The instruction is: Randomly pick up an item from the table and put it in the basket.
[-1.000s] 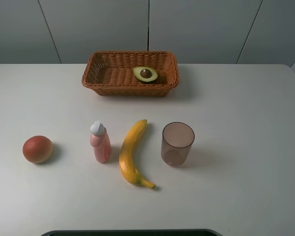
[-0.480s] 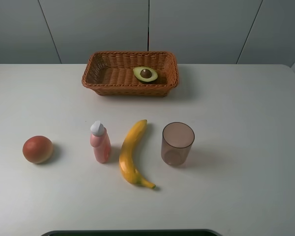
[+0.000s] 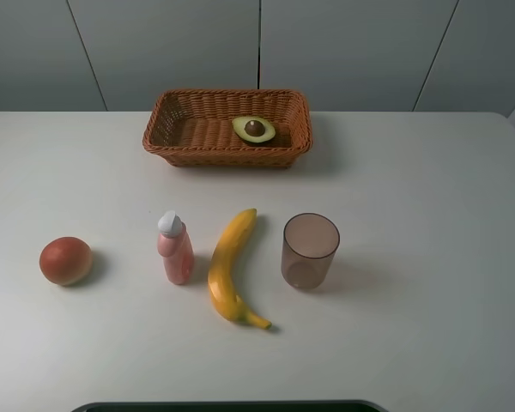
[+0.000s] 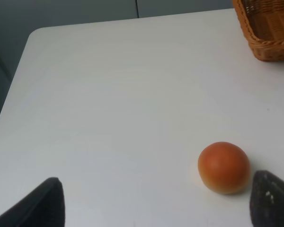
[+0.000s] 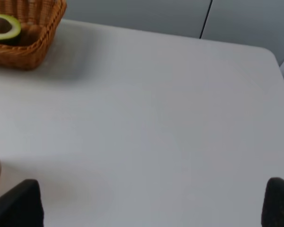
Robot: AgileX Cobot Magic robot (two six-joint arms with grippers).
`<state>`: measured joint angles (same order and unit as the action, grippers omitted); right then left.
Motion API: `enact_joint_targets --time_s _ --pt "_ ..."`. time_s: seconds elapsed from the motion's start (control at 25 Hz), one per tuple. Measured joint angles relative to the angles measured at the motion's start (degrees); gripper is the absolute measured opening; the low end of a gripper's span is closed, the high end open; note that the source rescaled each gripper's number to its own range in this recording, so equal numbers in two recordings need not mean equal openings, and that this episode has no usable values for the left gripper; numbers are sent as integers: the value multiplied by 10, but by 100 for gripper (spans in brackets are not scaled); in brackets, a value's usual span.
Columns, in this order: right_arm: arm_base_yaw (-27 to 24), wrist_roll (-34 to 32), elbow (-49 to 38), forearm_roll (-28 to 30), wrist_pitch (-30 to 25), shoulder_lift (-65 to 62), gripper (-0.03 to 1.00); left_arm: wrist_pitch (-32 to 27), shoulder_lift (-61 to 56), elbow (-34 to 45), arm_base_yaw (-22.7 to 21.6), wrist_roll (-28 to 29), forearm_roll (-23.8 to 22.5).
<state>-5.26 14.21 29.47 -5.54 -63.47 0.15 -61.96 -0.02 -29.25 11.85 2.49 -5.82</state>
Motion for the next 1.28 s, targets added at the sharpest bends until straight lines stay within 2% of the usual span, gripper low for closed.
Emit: enact_joint_targets --time_s 0.68,1.28 --pt "0 -58 -1 21 2 -2 99 0 0 0 0 0 0" --pt "0 -62 -1 29 3 -2 100 0 0 0 0 0 0"
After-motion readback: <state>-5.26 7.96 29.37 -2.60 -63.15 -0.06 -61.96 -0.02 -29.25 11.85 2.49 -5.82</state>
